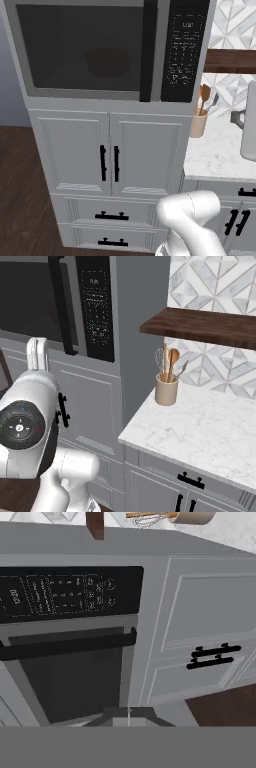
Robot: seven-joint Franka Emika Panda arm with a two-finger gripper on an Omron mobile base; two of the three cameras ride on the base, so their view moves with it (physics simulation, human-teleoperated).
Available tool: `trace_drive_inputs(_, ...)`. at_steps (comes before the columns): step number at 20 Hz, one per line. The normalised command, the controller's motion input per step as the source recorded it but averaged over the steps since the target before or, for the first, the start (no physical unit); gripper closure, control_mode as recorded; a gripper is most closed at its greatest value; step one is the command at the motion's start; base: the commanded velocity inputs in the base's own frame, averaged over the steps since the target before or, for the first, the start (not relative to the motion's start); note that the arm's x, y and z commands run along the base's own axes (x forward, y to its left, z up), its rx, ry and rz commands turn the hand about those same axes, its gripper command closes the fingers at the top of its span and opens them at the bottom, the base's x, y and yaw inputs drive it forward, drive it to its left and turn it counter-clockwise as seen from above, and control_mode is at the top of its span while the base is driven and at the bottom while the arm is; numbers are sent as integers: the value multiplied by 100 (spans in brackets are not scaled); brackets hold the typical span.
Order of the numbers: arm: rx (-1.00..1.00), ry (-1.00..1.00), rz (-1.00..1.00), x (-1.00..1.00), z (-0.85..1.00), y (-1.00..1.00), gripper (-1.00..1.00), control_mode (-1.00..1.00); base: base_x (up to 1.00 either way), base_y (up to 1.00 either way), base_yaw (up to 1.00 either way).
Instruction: Open the microwave, place the bowl with waffle inside the microwave, then close the microwave door and turn it on.
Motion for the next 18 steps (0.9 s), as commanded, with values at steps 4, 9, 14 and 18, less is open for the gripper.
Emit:
trace_drive_inputs(4, 4, -26, -1, 19, 0, -1, 100, -100, 0, 0, 0)
trace_drive_inputs(9, 1, -19, -4, 48, 0, 0, 100, -100, 0, 0, 0)
trace_drive_inputs(14, 0, 0, 0, 71, 0, -1, 100, -100, 0, 0, 0)
trace_drive_inputs(18, 0, 0, 2, 75, -6, -17, 100, -100, 0, 0, 0)
